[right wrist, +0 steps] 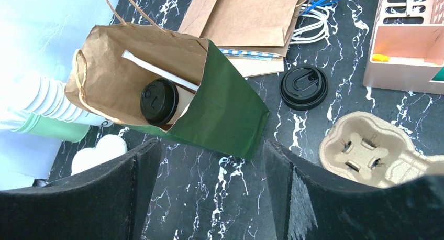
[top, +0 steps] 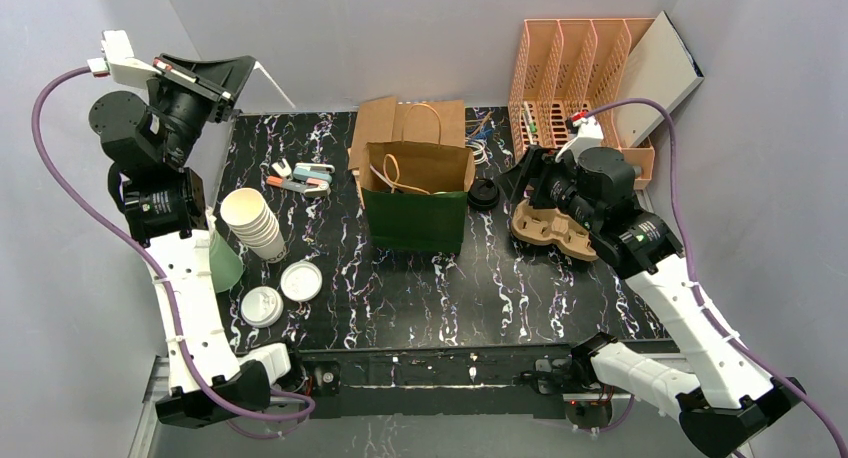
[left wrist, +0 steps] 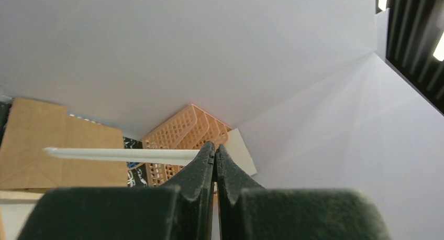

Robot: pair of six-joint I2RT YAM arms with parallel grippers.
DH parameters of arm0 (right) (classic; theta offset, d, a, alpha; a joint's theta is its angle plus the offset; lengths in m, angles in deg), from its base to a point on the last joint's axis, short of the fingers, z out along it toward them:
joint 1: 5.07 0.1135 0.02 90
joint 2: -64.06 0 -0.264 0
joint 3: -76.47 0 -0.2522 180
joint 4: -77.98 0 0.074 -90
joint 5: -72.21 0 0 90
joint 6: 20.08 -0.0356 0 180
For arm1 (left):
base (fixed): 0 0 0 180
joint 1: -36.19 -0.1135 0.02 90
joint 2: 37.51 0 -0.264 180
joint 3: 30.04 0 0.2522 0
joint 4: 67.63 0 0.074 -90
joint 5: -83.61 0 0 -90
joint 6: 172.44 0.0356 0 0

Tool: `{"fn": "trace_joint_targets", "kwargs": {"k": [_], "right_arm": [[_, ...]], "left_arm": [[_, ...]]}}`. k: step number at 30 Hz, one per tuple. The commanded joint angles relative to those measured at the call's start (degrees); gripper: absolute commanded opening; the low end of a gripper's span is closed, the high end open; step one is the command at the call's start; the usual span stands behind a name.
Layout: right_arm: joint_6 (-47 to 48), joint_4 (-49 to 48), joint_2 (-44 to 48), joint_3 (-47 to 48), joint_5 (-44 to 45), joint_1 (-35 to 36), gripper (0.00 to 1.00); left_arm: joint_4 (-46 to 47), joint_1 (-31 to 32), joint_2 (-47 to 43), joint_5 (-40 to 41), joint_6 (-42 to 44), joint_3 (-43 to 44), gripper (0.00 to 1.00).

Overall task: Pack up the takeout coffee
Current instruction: Pick up the straw from the storage cup, then place the straw in the takeout bag.

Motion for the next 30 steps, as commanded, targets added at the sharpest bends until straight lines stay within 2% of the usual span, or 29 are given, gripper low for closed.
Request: {"fn": "trace_joint_targets", "kwargs": {"k": [1, 5, 8, 15, 22, 27, 30], "right_arm": [[0.39, -3.13, 1.50, -0.77, 1.20, 0.26, 0.80], [0.37, -3.09, 1.84, -0.78, 1.43, 0.23, 0.80], [0.33, -2.87, 2.15, -0.86, 1.82, 0.20, 0.80], [-0.06, -2.52, 2.80, -1.17, 2.25, 0.24, 0.80], [0.01, -2.42, 3.25, -1.63, 3.36, 0.20, 0.80], [0.02, -2.90, 3.25, -2.38, 3.72, 0.22, 0.80], [0.02, -3.04, 3.25, -2.62, 3.60, 0.22, 0.80]], "left_arm": [[6.42, -0.20, -0.62, -4.99, -4.33, 0.73, 0.00], [10.13, 0.98, -0.16, -5.46, -7.09, 0.17, 0.00], [11.50, 4.14, 1.04, -4.26, -7.49, -0.09, 0.00], [11.81, 21.31, 8.22, 1.75, -3.22, 3.30, 0.00], [11.90, 30.81, 12.15, 5.24, -0.71, 7.68, 0.00], [11.81, 41.63, 15.67, 7.37, 2.53, 9.46, 0.00], [11.81, 45.65, 16.61, 8.33, 4.78, 10.01, 0.00]]}}
